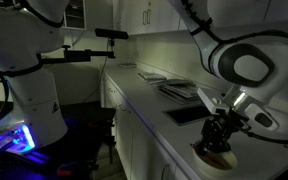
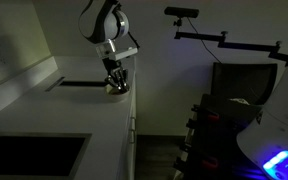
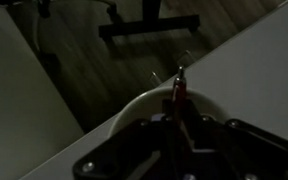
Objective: Remove the pen from the bowl and put it on the counter
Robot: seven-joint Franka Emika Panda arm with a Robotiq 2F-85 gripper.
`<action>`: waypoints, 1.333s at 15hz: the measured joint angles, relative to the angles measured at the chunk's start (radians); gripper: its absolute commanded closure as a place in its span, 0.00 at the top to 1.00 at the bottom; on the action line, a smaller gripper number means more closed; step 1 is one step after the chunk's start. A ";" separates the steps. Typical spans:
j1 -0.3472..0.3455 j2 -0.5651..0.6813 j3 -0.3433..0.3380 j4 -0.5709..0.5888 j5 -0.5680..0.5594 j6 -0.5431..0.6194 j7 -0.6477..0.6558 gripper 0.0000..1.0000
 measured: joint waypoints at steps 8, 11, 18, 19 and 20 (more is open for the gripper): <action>0.000 0.005 -0.001 0.017 0.000 -0.010 0.001 0.04; -0.001 -0.011 -0.004 0.030 0.000 -0.031 0.000 0.04; 0.008 -0.142 0.004 0.029 -0.007 -0.114 -0.006 0.04; 0.012 -0.162 0.016 0.021 -0.007 -0.105 -0.024 0.04; 0.018 -0.182 0.029 0.008 -0.007 -0.089 -0.044 0.04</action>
